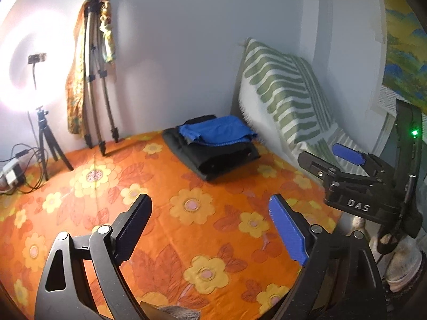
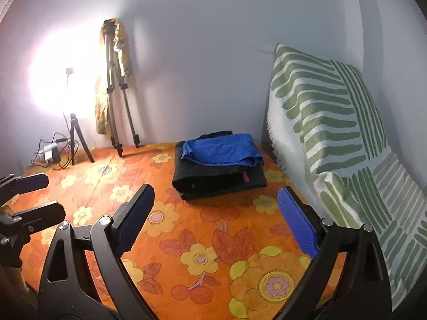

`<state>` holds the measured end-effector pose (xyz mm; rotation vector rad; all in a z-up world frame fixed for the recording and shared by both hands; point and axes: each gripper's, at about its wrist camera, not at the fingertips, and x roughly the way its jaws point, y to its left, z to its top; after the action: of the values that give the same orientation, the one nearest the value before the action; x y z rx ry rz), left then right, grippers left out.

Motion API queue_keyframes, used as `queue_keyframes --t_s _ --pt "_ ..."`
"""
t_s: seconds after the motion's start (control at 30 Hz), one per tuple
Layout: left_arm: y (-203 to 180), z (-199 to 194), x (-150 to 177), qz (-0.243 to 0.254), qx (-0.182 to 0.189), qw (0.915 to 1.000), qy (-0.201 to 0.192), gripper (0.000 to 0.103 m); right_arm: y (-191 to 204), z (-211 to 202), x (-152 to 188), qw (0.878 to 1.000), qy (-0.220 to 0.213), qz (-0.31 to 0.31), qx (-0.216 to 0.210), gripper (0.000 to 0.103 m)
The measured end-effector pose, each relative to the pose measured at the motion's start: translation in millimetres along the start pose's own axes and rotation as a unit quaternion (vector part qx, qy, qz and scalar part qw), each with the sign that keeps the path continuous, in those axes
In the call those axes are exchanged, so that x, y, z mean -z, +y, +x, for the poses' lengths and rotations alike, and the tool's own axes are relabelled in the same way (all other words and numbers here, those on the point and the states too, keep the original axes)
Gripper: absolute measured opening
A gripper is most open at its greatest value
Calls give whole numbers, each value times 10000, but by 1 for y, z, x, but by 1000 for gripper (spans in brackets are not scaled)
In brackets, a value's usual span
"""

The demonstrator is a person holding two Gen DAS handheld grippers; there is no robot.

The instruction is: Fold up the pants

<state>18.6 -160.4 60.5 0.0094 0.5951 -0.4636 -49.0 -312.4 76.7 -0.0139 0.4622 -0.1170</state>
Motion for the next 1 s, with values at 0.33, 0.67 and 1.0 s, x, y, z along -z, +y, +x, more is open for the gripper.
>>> queue_keyframes --t_s 0.33,0.67,1.0 --pt "15 1 11 -128 -336 9993 105 89 4 15 9 9997 188 71 -131 96" --pt "14 0 14 -50 -418 9990 144 89 5 15 10 9998 171 36 -51 96" --pt "12 -3 14 -32 -455 9989 94 89 3 15 11 9999 158 33 -17 96"
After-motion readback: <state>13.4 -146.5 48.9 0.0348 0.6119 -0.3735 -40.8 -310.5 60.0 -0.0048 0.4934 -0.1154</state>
